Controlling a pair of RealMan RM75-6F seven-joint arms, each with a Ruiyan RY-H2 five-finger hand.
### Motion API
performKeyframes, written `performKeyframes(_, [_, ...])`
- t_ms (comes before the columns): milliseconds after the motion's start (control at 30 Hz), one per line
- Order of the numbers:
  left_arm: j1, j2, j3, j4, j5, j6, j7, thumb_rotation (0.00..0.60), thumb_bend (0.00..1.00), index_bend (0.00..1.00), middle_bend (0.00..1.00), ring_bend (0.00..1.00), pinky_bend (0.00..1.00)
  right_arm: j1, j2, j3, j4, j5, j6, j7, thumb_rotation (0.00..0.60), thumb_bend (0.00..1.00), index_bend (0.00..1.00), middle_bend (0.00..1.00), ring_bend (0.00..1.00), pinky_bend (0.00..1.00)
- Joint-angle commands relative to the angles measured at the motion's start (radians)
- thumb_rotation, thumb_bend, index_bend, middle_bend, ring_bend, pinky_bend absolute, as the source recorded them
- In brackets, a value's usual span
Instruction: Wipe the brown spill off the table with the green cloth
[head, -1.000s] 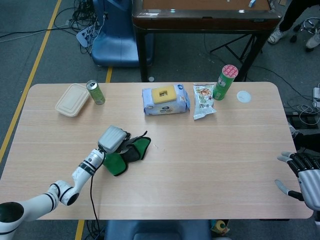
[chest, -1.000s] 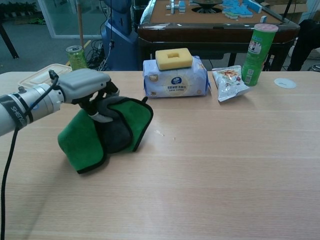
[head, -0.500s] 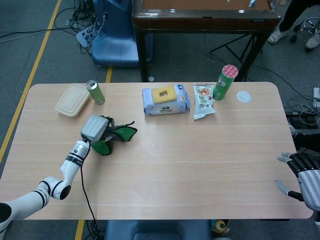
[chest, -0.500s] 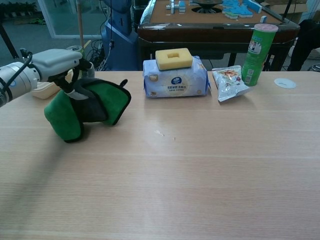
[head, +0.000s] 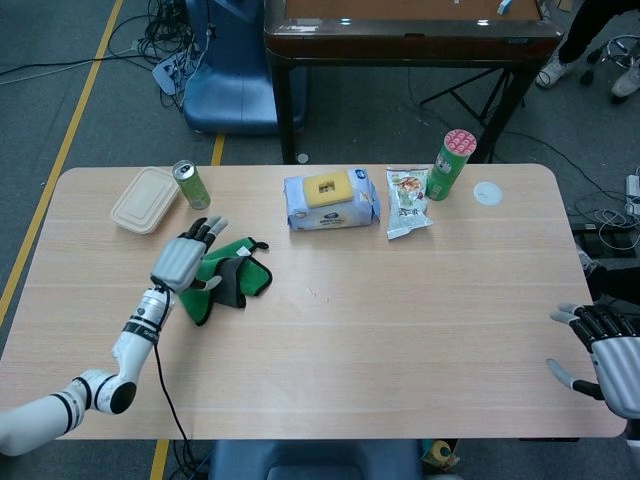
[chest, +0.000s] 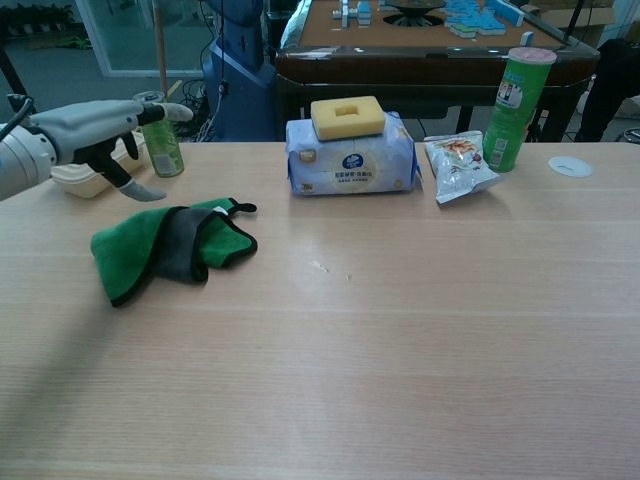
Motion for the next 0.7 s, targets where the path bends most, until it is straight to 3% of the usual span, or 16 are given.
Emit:
performKeyframes(33, [0.061,0.055,0.016,-0.093,0.002,0.084,0.046,0.6,0.19,0.01,0.0,0.06,0.3,0.007,0.001,0.002,0.001,0.001,-0.009,0.001,0.6,0.29,0.29,0.26,0.21,0.17])
performKeyframes(433, [0.278,0.224,0.104,-0.354,0.046,0.357,0.139,0.6,0.19,0.06,0.01,0.08,0.3,0.059,-0.011,0.002,0.034,-0.036,-0.058,0.041,0.6,0.29,0.29,0.26,0.21,0.17])
performKeyframes(700, [0.432,0.298,0.183,-0.447,0.126,0.534,0.147,0.6,0.19,0.07,0.02,0.08,0.3,0.097,-0.022,-0.007,0.057,-0.095,-0.071,0.066,0.6,0.3,0.29,0.26,0.21,0.17])
